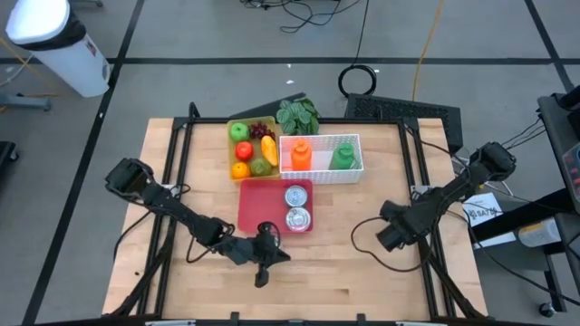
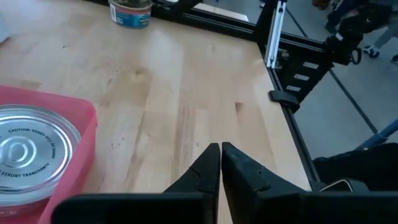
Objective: Pick & Place Food Item
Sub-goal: Put the bottom blue pink tuna can in the pink bin
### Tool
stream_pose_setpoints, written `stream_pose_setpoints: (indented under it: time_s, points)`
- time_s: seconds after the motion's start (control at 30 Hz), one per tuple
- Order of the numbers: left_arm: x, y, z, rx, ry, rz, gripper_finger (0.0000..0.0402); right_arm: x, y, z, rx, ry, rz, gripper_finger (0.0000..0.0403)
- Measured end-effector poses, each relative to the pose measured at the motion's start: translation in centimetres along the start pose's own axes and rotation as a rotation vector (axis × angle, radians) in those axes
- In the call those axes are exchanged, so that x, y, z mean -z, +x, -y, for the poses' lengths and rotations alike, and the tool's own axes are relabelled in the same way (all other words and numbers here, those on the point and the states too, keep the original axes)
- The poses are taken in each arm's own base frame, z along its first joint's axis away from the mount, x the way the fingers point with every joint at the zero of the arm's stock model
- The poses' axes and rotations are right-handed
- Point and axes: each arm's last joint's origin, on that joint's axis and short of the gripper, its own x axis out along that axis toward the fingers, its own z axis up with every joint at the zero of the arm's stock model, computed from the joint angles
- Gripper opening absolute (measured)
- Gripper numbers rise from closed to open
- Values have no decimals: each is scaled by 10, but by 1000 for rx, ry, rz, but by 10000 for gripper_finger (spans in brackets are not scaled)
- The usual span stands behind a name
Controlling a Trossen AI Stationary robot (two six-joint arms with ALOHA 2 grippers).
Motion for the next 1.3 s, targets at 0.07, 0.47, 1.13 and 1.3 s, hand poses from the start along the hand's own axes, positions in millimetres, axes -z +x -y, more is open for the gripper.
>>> stream_pose_setpoints:
  time_s: [0.07, 0.47, 1.13, 1.3]
  points:
    - [1, 0, 0, -2, 2, -6, 16, 1, 9, -3, -36, -1, -31, 0]
    - [2, 0, -1, -10, 8, -24, 30, -16, 16, -39, -386, -63, 214, 0]
    - [3, 0, -3, -38, -44, -31, 25, -55, -31, -87, -740, -677, 1126, 0]
    - [3, 0, -3, -46, -45, -27, 6, -55, 1, -89, -831, -607, 1235, 0]
